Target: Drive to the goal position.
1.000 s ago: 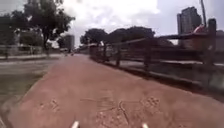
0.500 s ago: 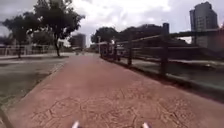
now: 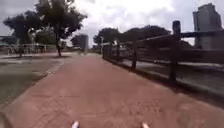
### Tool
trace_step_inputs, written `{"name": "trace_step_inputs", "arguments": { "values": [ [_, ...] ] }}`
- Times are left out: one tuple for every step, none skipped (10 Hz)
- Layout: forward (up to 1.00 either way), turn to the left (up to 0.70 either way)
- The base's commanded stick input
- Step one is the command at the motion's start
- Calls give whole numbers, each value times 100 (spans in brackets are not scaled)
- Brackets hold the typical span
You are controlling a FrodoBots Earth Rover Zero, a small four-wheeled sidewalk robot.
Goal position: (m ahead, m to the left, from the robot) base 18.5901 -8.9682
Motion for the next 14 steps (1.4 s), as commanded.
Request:
{"name": "trace_step_inputs", "arguments": {
  "values": [
    [65,0],
    [0,0],
    [0,0],
    [0,0],
    [0,0],
    [0,0],
    [0,0],
    [0,0],
    [0,0],
    [1,0],
    [6,0],
    [33,0],
    [70,0],
    [70,0]
  ]
}}
